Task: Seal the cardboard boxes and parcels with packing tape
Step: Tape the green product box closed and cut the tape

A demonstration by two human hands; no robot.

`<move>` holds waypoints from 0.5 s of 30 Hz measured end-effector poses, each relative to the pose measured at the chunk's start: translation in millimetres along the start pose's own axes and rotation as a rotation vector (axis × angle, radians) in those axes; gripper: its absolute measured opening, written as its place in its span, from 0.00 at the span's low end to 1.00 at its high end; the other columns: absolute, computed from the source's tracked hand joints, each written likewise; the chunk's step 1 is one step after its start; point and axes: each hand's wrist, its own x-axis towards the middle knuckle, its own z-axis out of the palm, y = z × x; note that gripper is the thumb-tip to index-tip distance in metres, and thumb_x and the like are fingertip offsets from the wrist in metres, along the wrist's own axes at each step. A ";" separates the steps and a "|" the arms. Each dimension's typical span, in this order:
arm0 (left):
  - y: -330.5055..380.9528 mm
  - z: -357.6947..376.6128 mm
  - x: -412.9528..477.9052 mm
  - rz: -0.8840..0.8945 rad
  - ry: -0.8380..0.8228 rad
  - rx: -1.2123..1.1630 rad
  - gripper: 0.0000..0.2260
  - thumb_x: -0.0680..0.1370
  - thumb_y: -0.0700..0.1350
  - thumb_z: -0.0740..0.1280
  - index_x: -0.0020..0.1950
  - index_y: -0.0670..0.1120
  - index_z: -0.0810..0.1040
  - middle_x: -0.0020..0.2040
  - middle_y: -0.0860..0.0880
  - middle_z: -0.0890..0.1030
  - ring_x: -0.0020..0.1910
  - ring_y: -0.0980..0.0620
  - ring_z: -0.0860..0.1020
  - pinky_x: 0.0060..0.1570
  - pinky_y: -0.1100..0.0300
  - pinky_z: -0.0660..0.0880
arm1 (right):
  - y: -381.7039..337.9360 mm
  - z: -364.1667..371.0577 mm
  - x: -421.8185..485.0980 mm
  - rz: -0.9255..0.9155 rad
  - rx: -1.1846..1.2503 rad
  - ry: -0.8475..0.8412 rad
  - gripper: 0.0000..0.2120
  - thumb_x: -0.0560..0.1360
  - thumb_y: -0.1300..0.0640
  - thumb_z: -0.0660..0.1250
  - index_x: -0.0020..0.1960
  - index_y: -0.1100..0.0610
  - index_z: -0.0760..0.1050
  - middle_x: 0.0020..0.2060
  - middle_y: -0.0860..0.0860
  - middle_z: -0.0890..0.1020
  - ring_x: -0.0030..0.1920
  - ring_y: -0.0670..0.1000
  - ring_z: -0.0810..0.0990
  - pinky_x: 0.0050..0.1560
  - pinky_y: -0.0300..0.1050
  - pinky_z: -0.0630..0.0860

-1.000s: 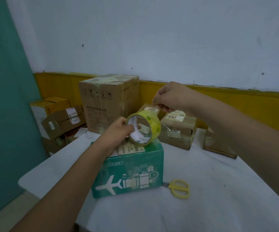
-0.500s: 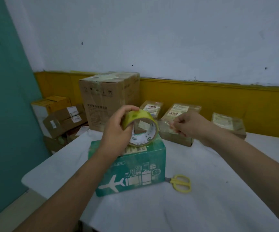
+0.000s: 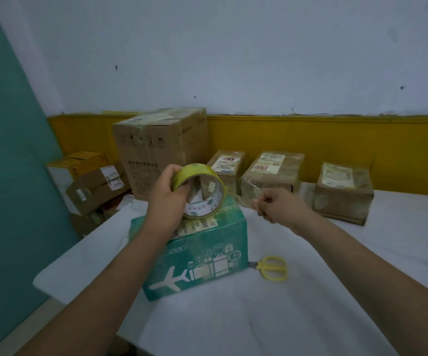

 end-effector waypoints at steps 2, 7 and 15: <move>1.1 0.4 0.4 -0.014 -0.025 0.036 0.06 0.80 0.38 0.64 0.44 0.47 0.73 0.41 0.39 0.74 0.39 0.43 0.72 0.39 0.53 0.66 | 1.5 5.5 1.6 0.013 -0.008 -0.016 0.12 0.81 0.57 0.64 0.39 0.58 0.74 0.31 0.51 0.77 0.31 0.49 0.72 0.34 0.40 0.71; 1.4 0.1 1.9 -0.072 -0.039 0.029 0.07 0.79 0.35 0.63 0.44 0.45 0.73 0.39 0.39 0.73 0.37 0.48 0.70 0.38 0.54 0.65 | -3.3 34.2 1.5 0.083 0.032 -0.123 0.09 0.82 0.61 0.61 0.43 0.59 0.73 0.30 0.52 0.75 0.28 0.48 0.70 0.28 0.38 0.68; 5.5 0.0 -2.0 -0.073 -0.040 -0.002 0.05 0.79 0.36 0.63 0.45 0.44 0.74 0.40 0.38 0.74 0.36 0.50 0.70 0.38 0.55 0.65 | -22.4 25.5 4.3 0.078 -0.232 -0.143 0.31 0.79 0.55 0.66 0.77 0.57 0.55 0.71 0.62 0.66 0.64 0.61 0.74 0.58 0.52 0.75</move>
